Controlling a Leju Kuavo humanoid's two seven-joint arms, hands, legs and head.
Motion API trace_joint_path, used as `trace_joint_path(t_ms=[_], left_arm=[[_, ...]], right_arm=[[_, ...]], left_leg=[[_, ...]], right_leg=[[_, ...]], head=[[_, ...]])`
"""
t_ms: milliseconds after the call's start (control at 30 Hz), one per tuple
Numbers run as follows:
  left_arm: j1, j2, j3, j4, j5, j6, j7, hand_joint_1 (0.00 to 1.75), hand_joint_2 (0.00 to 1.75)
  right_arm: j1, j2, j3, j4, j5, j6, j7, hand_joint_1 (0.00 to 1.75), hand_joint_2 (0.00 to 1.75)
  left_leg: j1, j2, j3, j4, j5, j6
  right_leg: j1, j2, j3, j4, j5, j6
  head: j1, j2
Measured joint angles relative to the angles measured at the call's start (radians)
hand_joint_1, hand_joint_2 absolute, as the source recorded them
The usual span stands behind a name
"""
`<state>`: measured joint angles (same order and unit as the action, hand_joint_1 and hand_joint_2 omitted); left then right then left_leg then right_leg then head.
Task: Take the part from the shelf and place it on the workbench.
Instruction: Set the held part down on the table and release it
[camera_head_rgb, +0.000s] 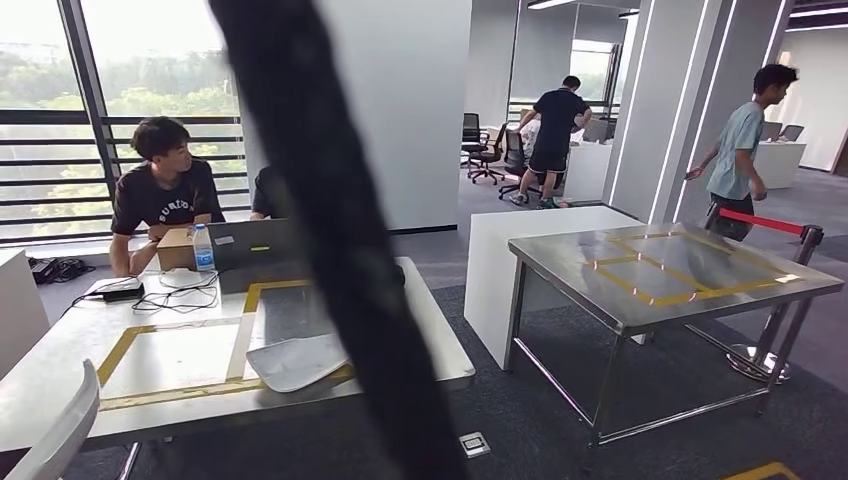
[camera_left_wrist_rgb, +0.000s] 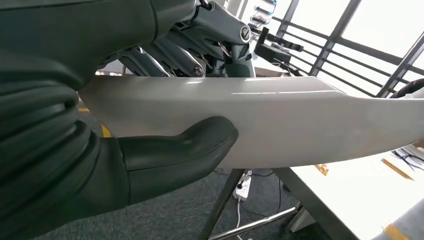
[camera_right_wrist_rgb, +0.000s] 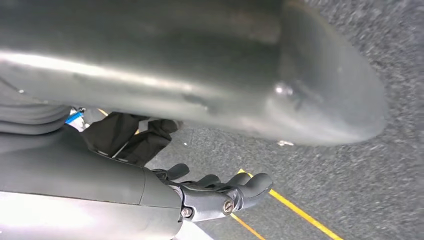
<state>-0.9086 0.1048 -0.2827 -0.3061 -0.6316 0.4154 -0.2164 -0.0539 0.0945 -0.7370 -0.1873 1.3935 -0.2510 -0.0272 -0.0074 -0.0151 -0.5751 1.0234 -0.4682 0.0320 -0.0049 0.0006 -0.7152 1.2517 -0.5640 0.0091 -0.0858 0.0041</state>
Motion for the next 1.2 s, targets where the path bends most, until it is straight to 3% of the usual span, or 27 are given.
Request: trace_joint_path(t_ms=[67, 133, 233, 300, 400, 433, 467, 500, 567, 633, 700, 800, 833, 900, 933, 967, 1000, 1033, 1100, 1133, 1200], left_arm=[[-0.001, 0.004, 0.011, 0.0, 0.002, -0.001, 0.0, 1.75, 1.75], [-0.003, 0.007, 0.019, 0.001, 0.003, -0.004, 0.0, 1.75, 1.75], [-0.004, 0.014, 0.026, -0.001, 0.003, -0.007, 0.0, 1.75, 1.75], [-0.008, 0.019, 0.028, -0.002, 0.003, -0.007, -0.001, 1.75, 1.75], [-0.01, 0.024, 0.033, -0.001, 0.003, -0.007, -0.001, 1.75, 1.75], [-0.007, 0.025, 0.034, 0.001, 0.003, -0.007, -0.002, 1.75, 1.75], [-0.005, 0.026, 0.035, 0.002, 0.003, -0.007, -0.003, 1.75, 1.75], [-0.004, 0.027, 0.035, 0.003, 0.004, -0.007, -0.007, 1.75, 1.75], [-0.004, 0.03, 0.042, 0.003, 0.012, -0.007, -0.027, 1.75, 1.75], [-0.006, 0.032, 0.052, 0.002, 0.018, -0.007, -0.052, 1.75, 1.75], [-0.011, 0.033, 0.058, -0.001, 0.016, -0.01, -0.071, 1.75, 1.75], [-0.036, 0.033, 0.063, -0.014, 0.009, -0.028, -0.093, 1.75, 1.75], [-0.047, 0.032, 0.064, -0.019, 0.005, -0.035, -0.099, 1.75, 1.75], [-0.064, 0.025, 0.066, -0.025, -0.005, -0.048, -0.111, 1.75, 1.75], [-0.067, 0.02, 0.066, -0.027, -0.009, -0.052, -0.116, 1.75, 1.75], [-0.068, 0.013, 0.066, -0.028, -0.014, -0.054, -0.119, 1.75, 1.75], [-0.068, 0.007, 0.066, -0.029, -0.016, -0.055, -0.121, 1.75, 1.75], [-0.069, 0.001, 0.066, -0.031, -0.018, -0.056, -0.123, 1.75, 1.75], [-0.072, -0.009, 0.066, -0.035, -0.018, -0.056, -0.129, 1.75, 1.75], [-0.074, -0.012, 0.066, -0.036, -0.018, -0.055, -0.133, 1.75, 1.75], [-0.075, -0.017, 0.066, -0.038, -0.018, -0.055, -0.141, 1.75, 1.75]], right_arm=[[0.001, -0.001, 0.0, 0.0, 0.0, 0.0, 0.0, 0.0, 0.0], [0.003, -0.003, 0.0, 0.0, 0.0, 0.0, 0.0, 0.0, 0.0], [0.002, -0.004, 0.0, 0.0, 0.0, 0.0, 0.0, 0.0, 0.0], [-0.001, -0.003, 0.0, 0.0, 0.0, 0.0, 0.0, 0.0, 0.0], [-0.001, -0.002, 0.0, 0.0, 0.0, 0.0, 0.0, 0.0, 0.0], [0.0, -0.002, 0.0, 0.0, 0.0, 0.0, 0.0, 0.0, 0.0], [0.001, -0.002, 0.0, 0.0, 0.0, 0.0, 0.0, 0.0, 0.0], [0.001, -0.001, 0.0, 0.0, 0.0, 0.0, 0.0, 0.0, 0.0], [0.001, -0.001, 0.0, 0.0, 0.001, 0.001, 0.0, 0.0, 0.0], [-0.001, -0.002, 0.0, 0.0, 0.004, 0.001, 0.0, 0.0, 0.0], [-0.001, -0.003, 0.0, 0.0, 0.007, 0.003, 0.0, 0.0, 0.0], [-0.003, -0.002, 0.0, 0.0, 0.009, 0.004, -0.001, 0.0, 0.0], [-0.004, -0.002, 0.0, 0.0, 0.009, 0.004, -0.002, 0.0, 0.0], [-0.004, -0.002, 0.0, 0.0, 0.009, 0.004, -0.004, 0.0, 0.0], [-0.004, -0.001, 0.0, 0.0, 0.009, 0.004, -0.005, 0.0, 0.0], [-0.003, -0.001, 0.0, 0.0, 0.009, 0.004, -0.007, 0.0, 0.0], [-0.003, 0.0, 0.0, 0.0, 0.009, 0.004, -0.009, 0.0, 0.0], [-0.003, 0.001, 0.0, 0.0, 0.009, 0.003, -0.01, 0.0, 0.0], [-0.003, 0.0, 0.0, 0.0, 0.009, 0.002, -0.011, 0.0, 0.0], [-0.004, -0.001, 0.0, 0.0, 0.01, 0.002, -0.011, 0.0, 0.0], [-0.004, -0.001, 0.0, 0.0, 0.01, 0.002, -0.01, 0.0, 0.0]], left_leg=[[-0.009, -0.001, 0.026, 0.0, -0.019, 0.001], [-0.014, -0.004, 0.04, -0.003, -0.036, -0.004], [-0.016, -0.007, 0.048, 0.013, -0.04, -0.018], [-0.014, -0.003, 0.031, 0.06, -0.06, -0.03], [0.0, 0.001, -0.074, 0.224, -0.126, -0.05], [0.005, 0.002, -0.105, 0.259, -0.135, -0.056], [0.01, 0.003, -0.119, 0.257, -0.121, -0.062], [0.017, 0.004, -0.117, 0.219, -0.085, -0.069], [0.027, 0.007, -0.084, 0.093, 0.008, -0.085], [0.027, 0.009, -0.065, 0.021, 0.039, -0.079], [0.024, 0.008, -0.066, 0.023, 0.029, -0.053], [0.027, 0.006, -0.061, 0.028, 0.028, -0.031], [0.028, 0.005, -0.057, 0.027, 0.025, -0.025], [0.024, 0.004, -0.051, 0.027, 0.017, -0.016], [0.02, 0.003, -0.047, 0.027, 0.012, -0.013], [0.016, 0.002, -0.04, 0.027, 0.007, -0.01], [0.012, 0.001, -0.032, 0.027, 0.001, -0.008], [0.007, 0.001, -0.022, 0.026, -0.005, -0.007], [0.0, 0.001, -0.007, 0.025, -0.017, -0.008], [-0.002, 0.001, -0.004, 0.023, -0.021, -0.01], [-0.003, 0.0, -0.002, 0.019, -0.026, -0.018]], right_leg=[[0.018, 0.002, 0.033, -0.134, 0.099, -0.03], [0.031, 0.008, 0.06, -0.218, 0.14, -0.048], [0.026, 0.01, 0.089, -0.245, 0.141, -0.053], [0.019, 0.008, 0.111, -0.252, 0.142, -0.057], [0.009, 0.008, 0.127, -0.252, 0.127, -0.054], [0.005, 0.008, 0.134, -0.25, 0.119, -0.05], [0.0, 0.008, 0.141, -0.248, 0.111, -0.046], [-0.006, 0.008, 0.149, -0.244, 0.101, -0.04], [-0.017, 0.009, 0.165, -0.233, 0.078, -0.024], [-0.019, 0.01, 0.169, -0.224, 0.062, -0.008], [-0.017, 0.01, 0.165, -0.222, 0.055, 0.003], [-0.016, 0.006, 0.147, -0.183, 0.031, 0.016], [-0.016, 0.004, 0.121, -0.134, 0.011, 0.02], [-0.014, 0.003, 0.034, 0.009, -0.034, 0.022], [-0.012, 0.003, -0.006, 0.063, -0.039, 0.02], [-0.009, 0.003, -0.032, 0.084, -0.025, 0.014], [-0.003, 0.003, -0.036, 0.061, 0.011, 0.005], [0.003, 0.003, -0.021, 0.001, 0.06, -0.007], [0.019, 0.003, 0.03, -0.14, 0.137, -0.035], [0.023, 0.003, 0.049, -0.186, 0.151, -0.043], [0.027, 0.003, 0.066, -0.218, 0.146, -0.046]], head=[[-0.009, 0.0], [-0.024, 0.0], [-0.036, 0.0], [-0.04, 0.0], [-0.049, 0.0], [-0.049, 0.0], [-0.049, 0.0], [-0.049, 0.0], [-0.051, 0.0], [-0.064, -0.001], [-0.074, -0.001], [-0.064, 0.0], [-0.057, 0.0], [-0.04, 0.0], [-0.031, 0.0], [-0.023, 0.0], [-0.015, 0.0], [-0.008, 0.0], [0.002, 0.0], [0.006, 0.001], [0.014, 0.001]])
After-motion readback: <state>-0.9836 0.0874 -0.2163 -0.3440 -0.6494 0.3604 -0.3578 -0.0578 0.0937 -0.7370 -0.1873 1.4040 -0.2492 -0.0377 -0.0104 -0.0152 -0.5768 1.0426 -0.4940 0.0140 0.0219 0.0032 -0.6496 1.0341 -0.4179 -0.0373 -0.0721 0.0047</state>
